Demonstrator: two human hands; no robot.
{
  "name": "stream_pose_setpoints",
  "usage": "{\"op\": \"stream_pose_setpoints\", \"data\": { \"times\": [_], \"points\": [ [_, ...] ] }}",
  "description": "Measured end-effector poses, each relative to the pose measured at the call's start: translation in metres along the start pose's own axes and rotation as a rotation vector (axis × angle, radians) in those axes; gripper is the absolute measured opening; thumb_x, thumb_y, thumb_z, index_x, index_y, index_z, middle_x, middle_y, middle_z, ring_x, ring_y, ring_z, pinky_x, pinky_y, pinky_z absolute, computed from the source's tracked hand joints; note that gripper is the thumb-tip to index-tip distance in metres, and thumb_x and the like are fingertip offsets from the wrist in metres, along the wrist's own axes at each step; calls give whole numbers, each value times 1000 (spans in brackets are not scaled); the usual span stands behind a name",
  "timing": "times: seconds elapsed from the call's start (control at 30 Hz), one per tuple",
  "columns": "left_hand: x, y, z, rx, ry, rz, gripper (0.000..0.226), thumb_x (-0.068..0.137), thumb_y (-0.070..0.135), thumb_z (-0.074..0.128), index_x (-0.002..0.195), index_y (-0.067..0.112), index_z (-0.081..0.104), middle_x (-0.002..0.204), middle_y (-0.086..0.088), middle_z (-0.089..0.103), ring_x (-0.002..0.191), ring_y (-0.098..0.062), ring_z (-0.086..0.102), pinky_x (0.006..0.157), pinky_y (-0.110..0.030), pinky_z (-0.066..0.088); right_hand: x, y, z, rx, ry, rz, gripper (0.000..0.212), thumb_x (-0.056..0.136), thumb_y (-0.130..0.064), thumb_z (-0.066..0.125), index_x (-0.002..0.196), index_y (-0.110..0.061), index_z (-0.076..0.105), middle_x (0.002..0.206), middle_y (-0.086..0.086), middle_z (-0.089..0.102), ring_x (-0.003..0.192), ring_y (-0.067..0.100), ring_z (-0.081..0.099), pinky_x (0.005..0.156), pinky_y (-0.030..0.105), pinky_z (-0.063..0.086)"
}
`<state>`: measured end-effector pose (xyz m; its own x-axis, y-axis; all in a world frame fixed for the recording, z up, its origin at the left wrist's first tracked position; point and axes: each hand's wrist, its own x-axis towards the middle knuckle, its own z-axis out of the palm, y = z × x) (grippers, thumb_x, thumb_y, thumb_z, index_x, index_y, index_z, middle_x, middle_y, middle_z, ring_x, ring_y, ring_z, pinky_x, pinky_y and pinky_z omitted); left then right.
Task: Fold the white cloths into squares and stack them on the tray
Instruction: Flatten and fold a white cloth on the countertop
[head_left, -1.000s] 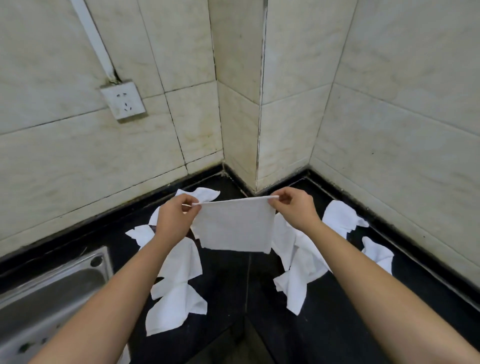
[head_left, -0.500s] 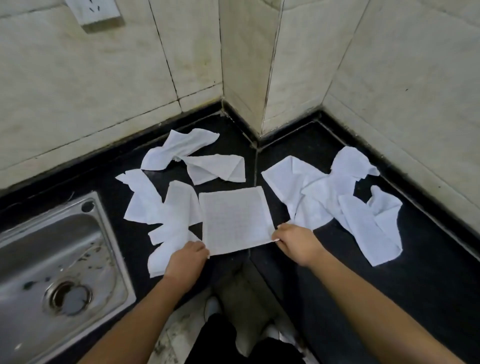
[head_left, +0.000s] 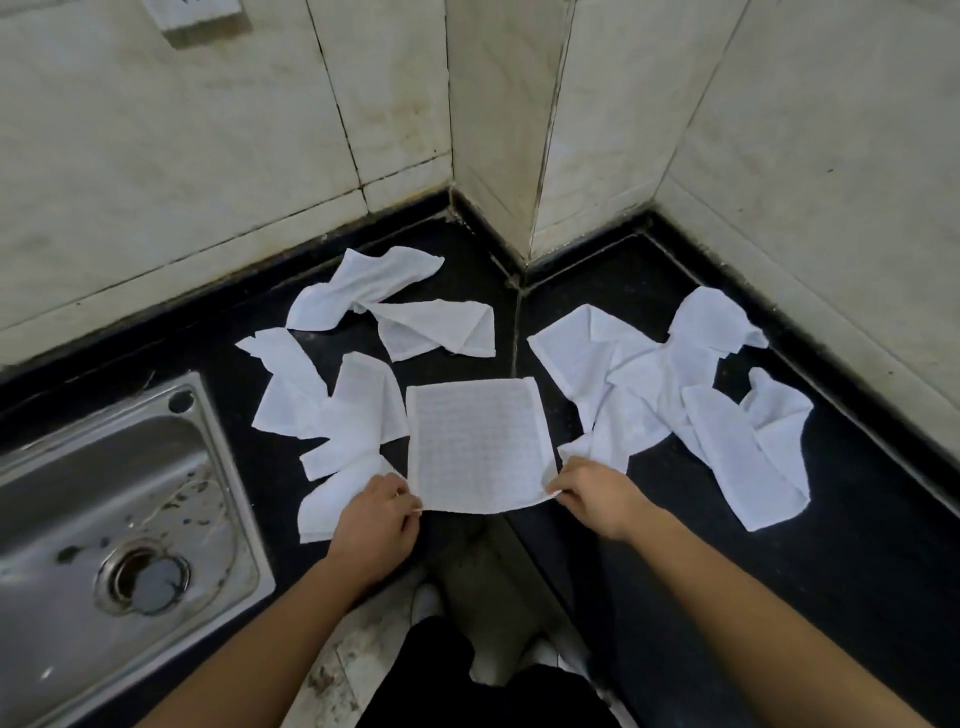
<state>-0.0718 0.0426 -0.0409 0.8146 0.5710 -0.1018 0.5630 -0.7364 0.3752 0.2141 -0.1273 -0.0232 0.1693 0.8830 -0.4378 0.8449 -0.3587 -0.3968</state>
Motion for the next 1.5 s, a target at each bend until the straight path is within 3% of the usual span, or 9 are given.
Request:
{"op": "stream_pose_setpoints", "data": {
  "times": [0.1, 0.27, 0.53, 0.8, 0.9, 1.0, 1.1, 1.27, 1.5],
  "points": [
    [24, 2, -19, -197, -1, -221, 18, 91, 24, 64, 105, 19, 74, 103, 5, 66, 91, -10, 58, 79, -23, 47, 14, 1, -21, 203, 120, 62, 25, 97, -22, 60, 120, -22, 71, 104, -1, 63, 96, 16, 62, 88, 29, 49],
    [76, -11, -34, -477, 89, -505, 19, 90, 17, 69, 108, 13, 70, 85, 7, 65, 80, -10, 60, 80, -24, 47, 51, 4, -37, 605, 310, 274, 23, 91, -19, 70, 114, -20, 66, 90, 0, 67, 84, 13, 66, 85, 23, 52],
    [133, -30, -28, -523, 162, -590, 16, 93, 18, 65, 107, 12, 69, 95, 1, 68, 87, -13, 61, 80, -22, 43, 106, 4, -40, 666, 469, 367, 13, 93, -22, 66, 105, -24, 70, 89, -6, 68, 85, 10, 64, 82, 19, 49],
    [158, -44, -9, -417, 219, -527, 21, 96, 19, 60, 113, 11, 68, 103, -5, 71, 89, -16, 62, 84, -24, 45, 137, 11, -39, 526, 481, 391, 18, 95, -25, 61, 111, -26, 69, 94, -8, 65, 78, 5, 60, 73, 18, 46],
    [158, -46, -1, -419, 241, -512, 23, 97, 21, 59, 115, 9, 67, 105, -8, 70, 96, -23, 65, 86, -28, 47, 139, 13, -33, 469, 472, 379, 20, 97, -28, 58, 115, -26, 66, 103, -5, 62, 81, 7, 60, 83, 31, 54],
    [150, -43, 2, -325, 293, -409, 34, 99, 27, 56, 127, 8, 59, 122, -12, 61, 114, -28, 57, 96, -38, 48, 134, 7, -26, 382, 532, 356, 35, 101, -31, 52, 134, -20, 54, 128, 1, 56, 103, 15, 60, 93, 36, 52],
    [135, -38, 9, -24, 329, -59, 47, 100, 30, 48, 141, 7, 48, 148, -18, 42, 136, -34, 40, 108, -48, 37, 127, -7, -11, 43, 727, 86, 44, 103, -26, 47, 144, -9, 47, 148, 15, 46, 131, 26, 48, 108, 42, 43],
    [128, -45, 32, 222, -8, 142, 65, 104, 48, 19, 155, 7, 24, 165, -14, 11, 152, -29, 10, 118, -58, 20, 136, -26, 23, -260, 348, -5, 66, 106, -52, 20, 158, -12, 17, 166, 13, 6, 154, 30, 3, 122, 53, 13],
    [131, -53, 39, 276, -91, 79, 70, 101, 56, 15, 158, 15, 13, 166, -11, 4, 153, -26, 0, 121, -56, 11, 144, -25, 32, -296, 269, 68, 71, 103, -59, 14, 160, -17, 7, 167, 11, -2, 154, 27, -5, 124, 52, 4]
  ]
}}
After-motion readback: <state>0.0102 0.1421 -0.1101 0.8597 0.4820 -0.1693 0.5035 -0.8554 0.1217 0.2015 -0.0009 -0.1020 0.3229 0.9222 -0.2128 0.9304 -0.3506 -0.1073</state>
